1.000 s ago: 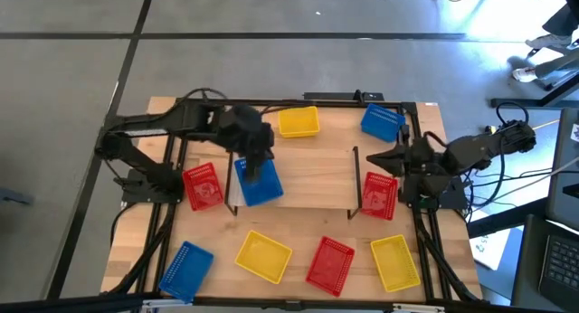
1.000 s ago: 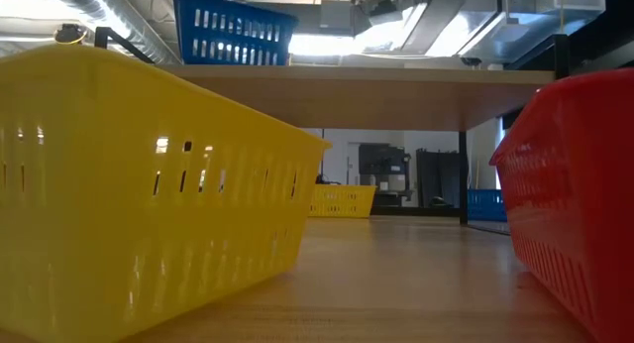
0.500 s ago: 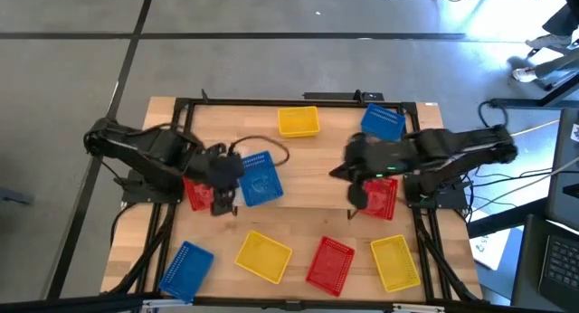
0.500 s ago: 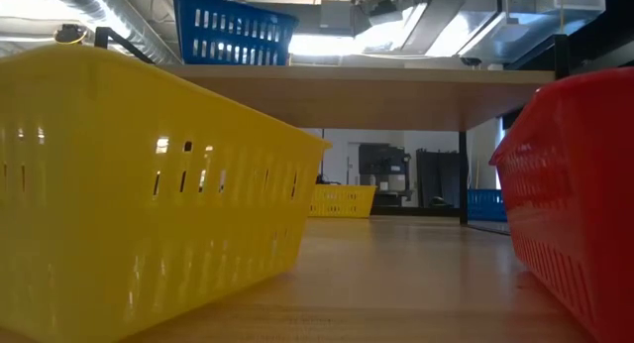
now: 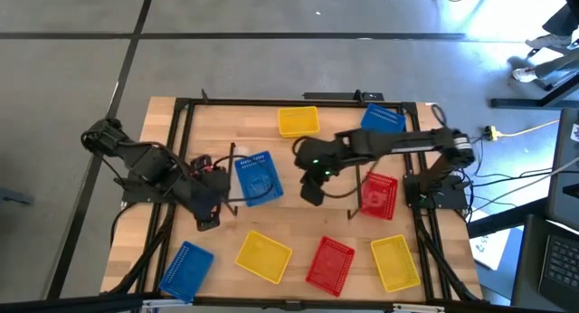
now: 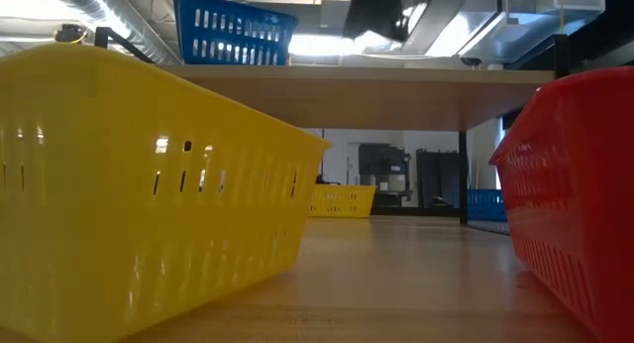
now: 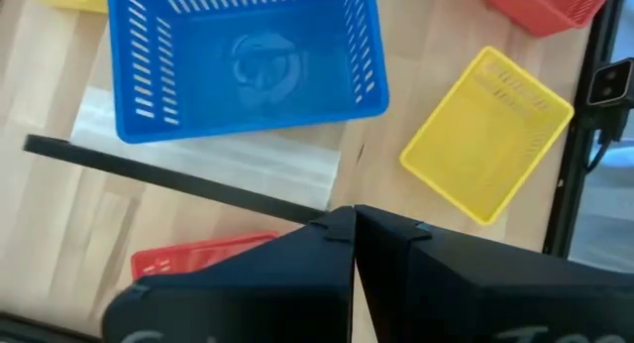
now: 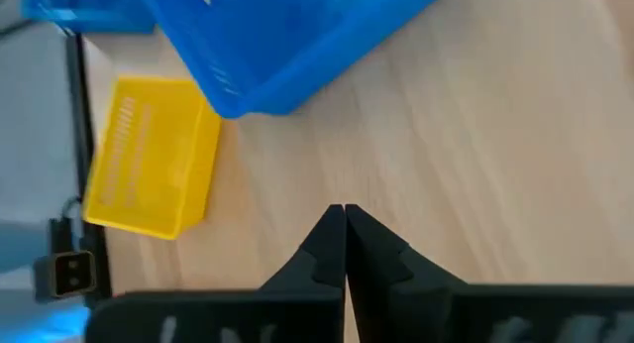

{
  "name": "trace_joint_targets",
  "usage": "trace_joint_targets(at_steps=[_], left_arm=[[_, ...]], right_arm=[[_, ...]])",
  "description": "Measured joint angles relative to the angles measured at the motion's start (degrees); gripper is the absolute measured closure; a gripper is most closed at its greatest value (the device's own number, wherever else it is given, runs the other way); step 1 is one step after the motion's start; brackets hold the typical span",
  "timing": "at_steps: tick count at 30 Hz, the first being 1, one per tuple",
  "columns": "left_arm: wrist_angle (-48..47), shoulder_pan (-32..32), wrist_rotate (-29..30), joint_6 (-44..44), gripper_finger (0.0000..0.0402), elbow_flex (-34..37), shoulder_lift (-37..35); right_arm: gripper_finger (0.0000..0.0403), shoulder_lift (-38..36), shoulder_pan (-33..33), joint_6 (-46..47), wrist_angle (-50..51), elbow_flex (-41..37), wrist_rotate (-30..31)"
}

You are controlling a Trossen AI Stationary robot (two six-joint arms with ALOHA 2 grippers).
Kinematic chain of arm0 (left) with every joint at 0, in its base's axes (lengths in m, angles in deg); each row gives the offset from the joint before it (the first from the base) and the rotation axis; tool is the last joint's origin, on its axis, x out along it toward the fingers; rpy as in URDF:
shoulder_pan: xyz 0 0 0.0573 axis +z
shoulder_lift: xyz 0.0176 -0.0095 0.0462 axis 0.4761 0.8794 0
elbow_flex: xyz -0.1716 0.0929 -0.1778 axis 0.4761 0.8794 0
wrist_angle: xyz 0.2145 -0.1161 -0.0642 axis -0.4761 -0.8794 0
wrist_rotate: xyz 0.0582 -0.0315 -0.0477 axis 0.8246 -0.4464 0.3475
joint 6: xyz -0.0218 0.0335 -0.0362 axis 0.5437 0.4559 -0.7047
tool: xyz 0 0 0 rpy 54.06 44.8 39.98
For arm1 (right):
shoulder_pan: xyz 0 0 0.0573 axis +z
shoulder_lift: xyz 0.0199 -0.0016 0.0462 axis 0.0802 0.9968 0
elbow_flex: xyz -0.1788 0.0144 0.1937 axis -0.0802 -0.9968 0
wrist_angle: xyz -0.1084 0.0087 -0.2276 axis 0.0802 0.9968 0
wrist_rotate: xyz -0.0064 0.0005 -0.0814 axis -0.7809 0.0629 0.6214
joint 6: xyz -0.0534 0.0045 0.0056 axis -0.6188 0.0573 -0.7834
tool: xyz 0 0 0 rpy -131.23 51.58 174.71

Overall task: Stack baskets on shelf by color
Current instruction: Put the top left blue bin on the shelf

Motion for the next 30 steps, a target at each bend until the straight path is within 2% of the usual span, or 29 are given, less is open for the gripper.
trace_joint_targets(at_steps=[5, 11, 16, 30], left_arm=[[-0.04, -1.15, 1.24, -1.26, 0.0401, 0.01, 0.0], [-0.07, -1.19, 1.33, -1.43, 0.0401, 0.0, 0.0], [-0.07, -1.17, 1.36, -2.23, 0.0401, 0.0, 0.0], [-0.07, -1.17, 1.36, -3.31, 0.0401, 0.0, 0.0]], right_arm=[[0.0402, 3.89, -0.81, -0.49, -0.55, 0.67, -2.37], [0.0402, 5.7, -0.73, -3.85, -6.38, 0.71, -9.03], [0.0402, 7.64, -1.43, -3.88, -6.83, 0.65, -9.08], [0.0402, 8.42, -1.66, -6.03, -18.93, 0.65, -8.58]])
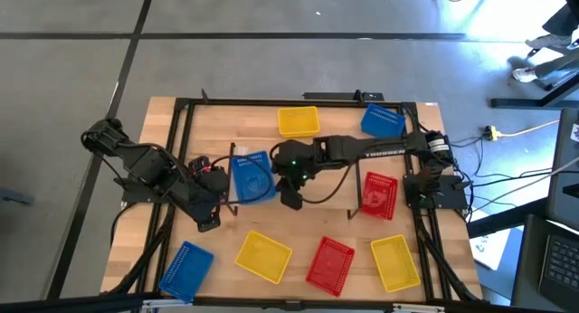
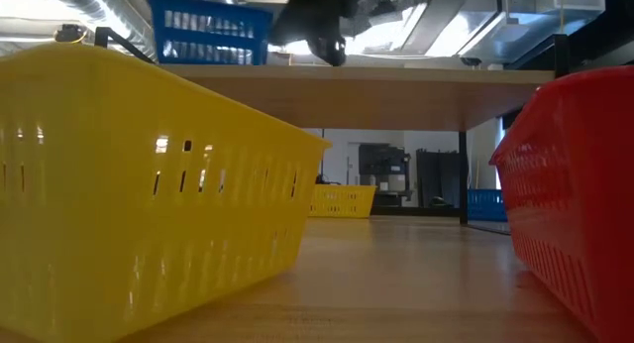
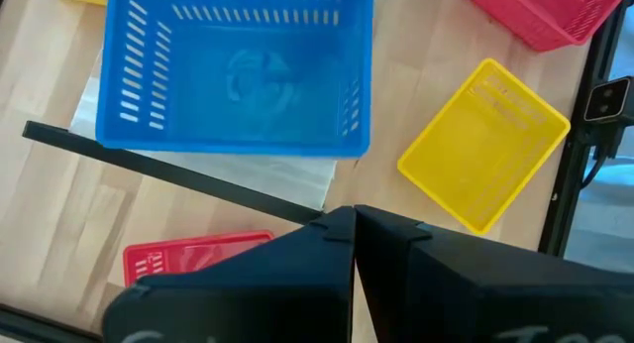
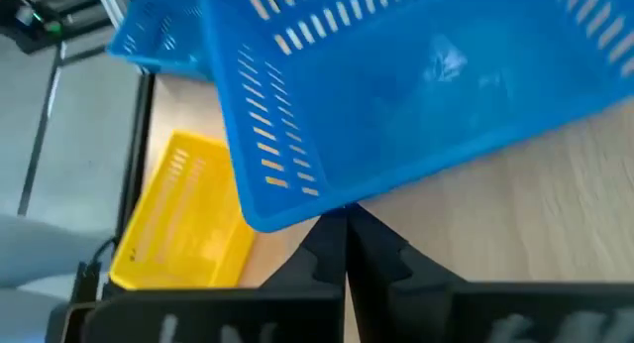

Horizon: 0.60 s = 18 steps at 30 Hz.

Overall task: Stack baskets on shelf by color
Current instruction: Put the top left blue bin on the shelf, then put the top yellow bin on the shelf

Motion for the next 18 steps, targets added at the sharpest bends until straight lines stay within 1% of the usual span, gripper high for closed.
trace_joint_targets(at_steps=[5, 12, 15, 18], left_arm=[[0.0, 0.0, 0.0, -0.02, 0.0402, 0.0, 0.0], [0.01, 0.0, 0.0, 0.0, 0.0402, 0.0, 0.0], [0.01, 0.0, 0.09, 0.02, 0.0402, 0.0, 0.01], [-0.05, 0.0, 1.09, 0.05, 0.0402, 0.0, 0.02]], right_arm=[[0.0402, 0.37, -0.84, 0.99, -4.09, 0.0, -0.01], [0.0402, 1.28, -1.82, -0.72, -3.6, -0.07, 0.18], [0.0402, -0.43, -1.99, -2.11, -2.22, 0.06, 2.26], [0.0402, -2.59, -2.17, -2.7, 2.73, 1.7, 6.55]])
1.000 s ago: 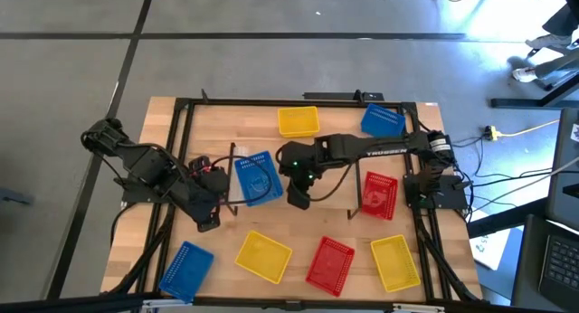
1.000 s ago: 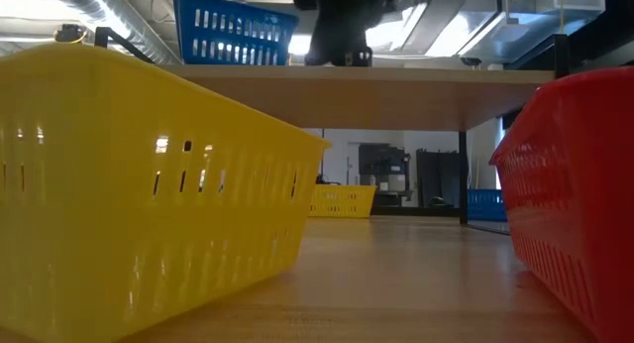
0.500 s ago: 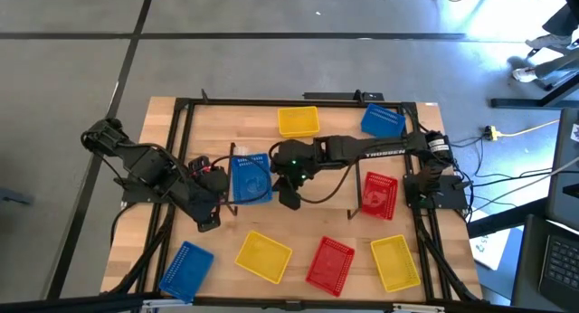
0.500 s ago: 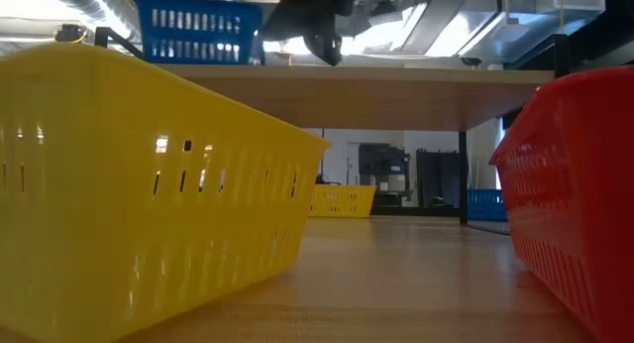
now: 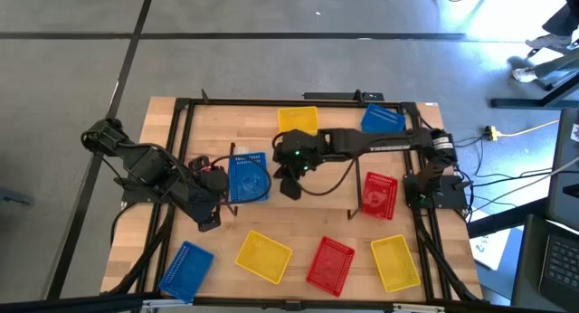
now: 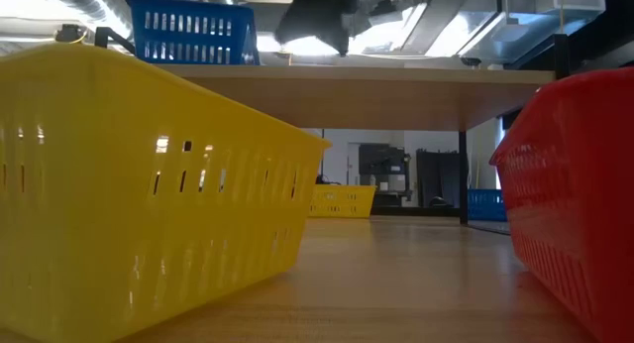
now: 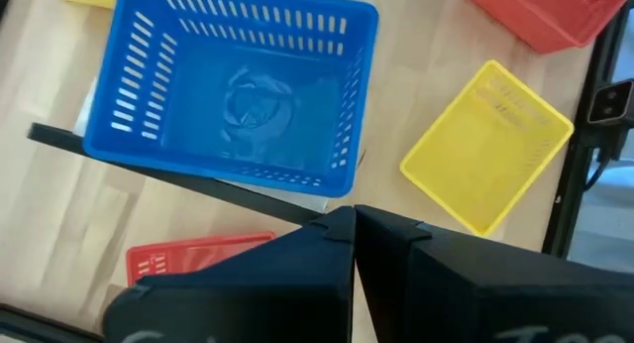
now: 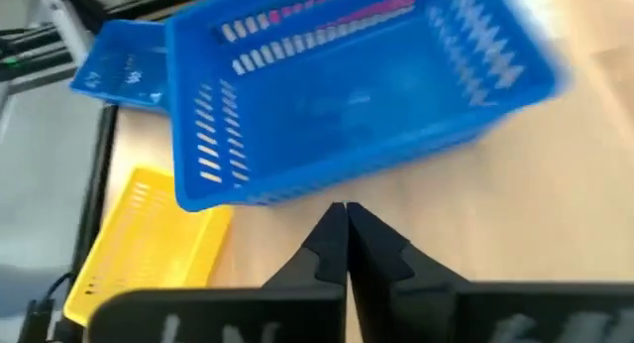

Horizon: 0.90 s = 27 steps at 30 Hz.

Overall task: Stack baskets on shelf by color
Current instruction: Put the top yellow bin on the shelf

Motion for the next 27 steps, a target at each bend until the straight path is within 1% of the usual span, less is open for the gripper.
trace_joint_targets(at_steps=[4, 6, 11, 14, 18, 20, 27], left_arm=[[-0.14, 0.0, 4.19, 0.0, 0.0402, 0.0, 0.0], [-0.13, 0.07, 6.89, -0.02, 0.0402, 0.0, 0.0], [-0.12, 2.07, 12.66, -2.76, 0.0402, 0.0, 0.0], [0.09, 4.27, 15.17, -3.58, 0.0402, 0.0, 0.0], [0.31, 7.67, 16.32, -3.94, 0.0402, 0.0, 0.0], [0.34, 9.26, 16.38, -3.94, 0.0402, 0.0, 0.0], [0.49, 13.99, 16.51, -4.03, 0.0402, 0.0, 0.0]], right_arm=[[0.0402, -1.72, -0.99, -0.57, 9.7, 4.41, 8.37], [0.0402, -1.72, -2.35, -0.76, 14.62, 7.48, 10.84], [0.0402, -1.85, -7.98, -2.42, 23.84, 13.16, 11.44], [0.0402, -1.82, -12.7, -4.79, 26.46, 14.76, 10.2], [0.0402, -1.35, -19.49, -9.49, 28.81, 14.75, 2.8], [0.0402, -0.71, -22.61, -11.3, 28.88, 14.75, 0.5], [0.0402, 2.12, -30.36, -16.88, 25.6, 14.73, -0.59]])
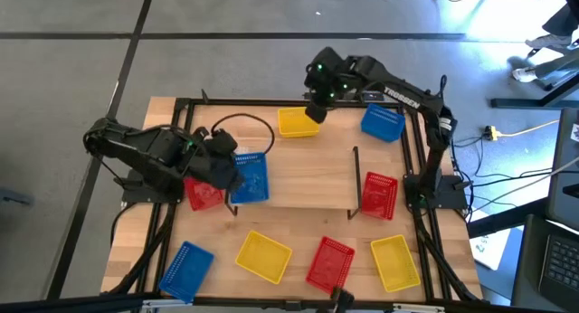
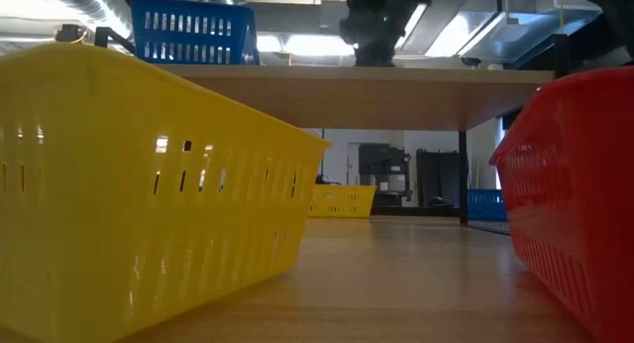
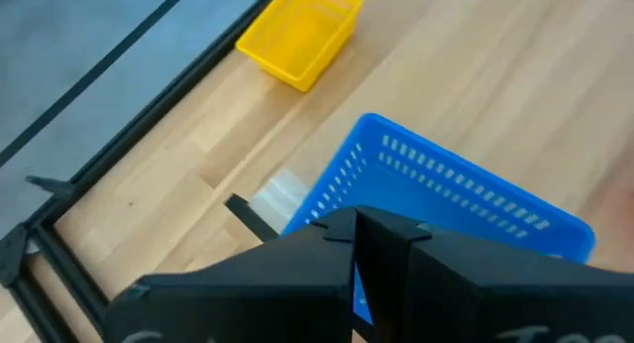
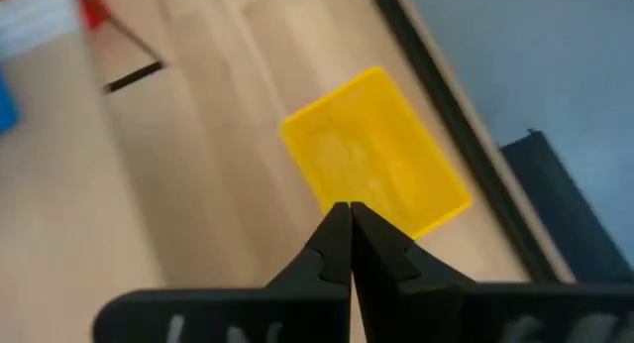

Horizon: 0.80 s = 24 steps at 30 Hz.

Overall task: Stack baskets on shelf by color
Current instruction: Put the top yellow bin on the shelf

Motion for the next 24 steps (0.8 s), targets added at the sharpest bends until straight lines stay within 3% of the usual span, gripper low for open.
trace_joint_targets(at_steps=[8, 14, 24], left_arm=[[0.01, 5.76, 0.24, 0.15, 0.0402, 0.0, 0.0], [0.0, 10.36, -0.8, 7.43, 0.0402, 0.0, 0.0], [0.02, 16.31, -4.57, 12.11, 0.0402, -0.02, 0.0]], right_arm=[[0.0345, 4.94, -4.17, 11.18, -0.07, -0.04, -0.16], [0.0297, 9.16, -4.99, 25.77, 1.22, -0.04, -0.43], [0.0294, 15.84, -6.2, 29.71, 3.9, -0.07, 1.35]])
